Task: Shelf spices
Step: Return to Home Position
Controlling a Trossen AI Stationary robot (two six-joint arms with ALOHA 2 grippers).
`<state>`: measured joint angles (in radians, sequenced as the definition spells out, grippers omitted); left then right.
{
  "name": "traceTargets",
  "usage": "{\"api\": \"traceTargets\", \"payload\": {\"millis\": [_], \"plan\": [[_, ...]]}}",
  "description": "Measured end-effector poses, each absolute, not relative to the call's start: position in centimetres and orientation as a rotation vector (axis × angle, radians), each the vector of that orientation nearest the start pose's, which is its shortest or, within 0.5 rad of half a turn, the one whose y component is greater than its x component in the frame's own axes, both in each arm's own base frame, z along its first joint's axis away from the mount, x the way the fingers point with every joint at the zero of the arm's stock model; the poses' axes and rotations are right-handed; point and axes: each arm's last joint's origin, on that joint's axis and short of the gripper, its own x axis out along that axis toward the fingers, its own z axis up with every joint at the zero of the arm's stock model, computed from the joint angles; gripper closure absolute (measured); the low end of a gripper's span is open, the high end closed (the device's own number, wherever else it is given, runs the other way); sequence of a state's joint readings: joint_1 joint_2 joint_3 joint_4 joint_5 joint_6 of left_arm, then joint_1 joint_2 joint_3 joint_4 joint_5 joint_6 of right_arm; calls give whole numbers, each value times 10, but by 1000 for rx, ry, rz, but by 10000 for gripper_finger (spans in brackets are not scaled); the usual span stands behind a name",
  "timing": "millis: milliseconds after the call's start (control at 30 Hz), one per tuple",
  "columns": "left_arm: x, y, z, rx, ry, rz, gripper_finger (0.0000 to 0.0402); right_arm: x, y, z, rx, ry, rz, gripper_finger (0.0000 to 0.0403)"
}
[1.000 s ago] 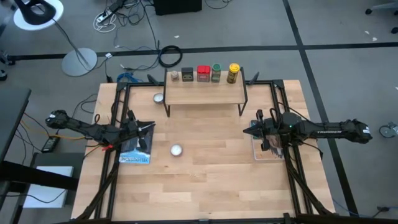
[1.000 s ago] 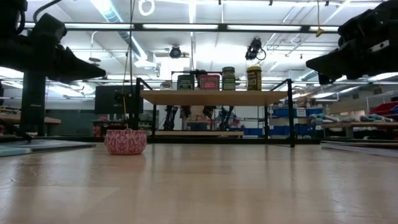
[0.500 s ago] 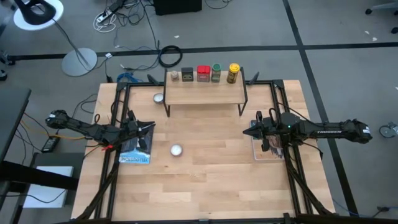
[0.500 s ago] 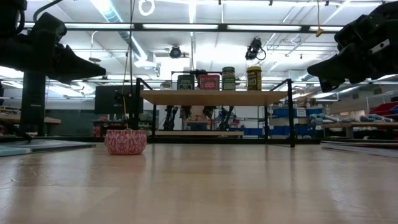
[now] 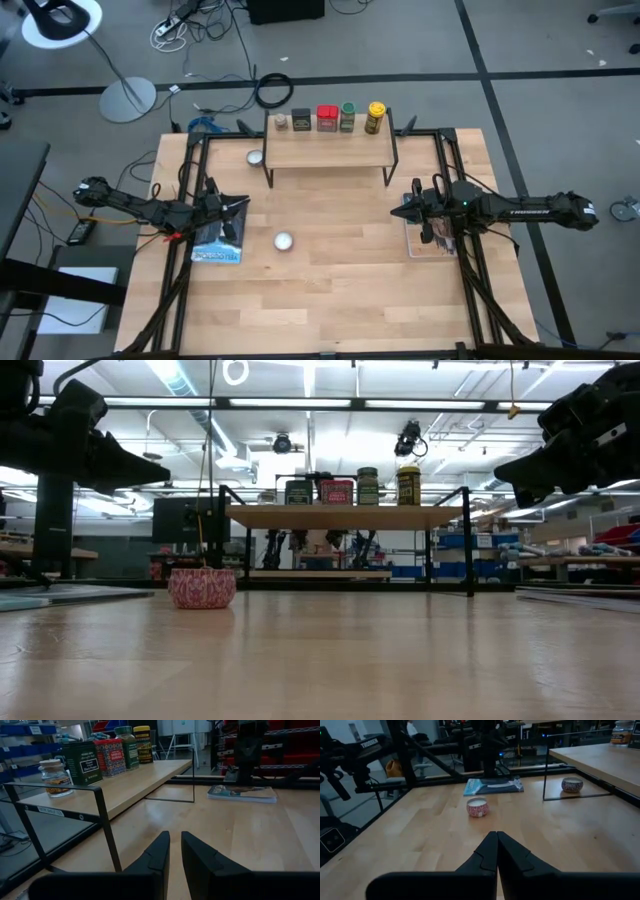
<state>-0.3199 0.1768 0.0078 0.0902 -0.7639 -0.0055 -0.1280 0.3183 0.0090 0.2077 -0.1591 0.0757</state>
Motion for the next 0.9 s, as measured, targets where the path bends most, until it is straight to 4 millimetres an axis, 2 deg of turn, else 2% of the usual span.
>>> {"api": "traceTargets", "payload": {"millis": [900], "plan": [[101, -12, 161, 36, 67, 444, 351, 116, -10, 159, 90, 102, 27, 397]]}}
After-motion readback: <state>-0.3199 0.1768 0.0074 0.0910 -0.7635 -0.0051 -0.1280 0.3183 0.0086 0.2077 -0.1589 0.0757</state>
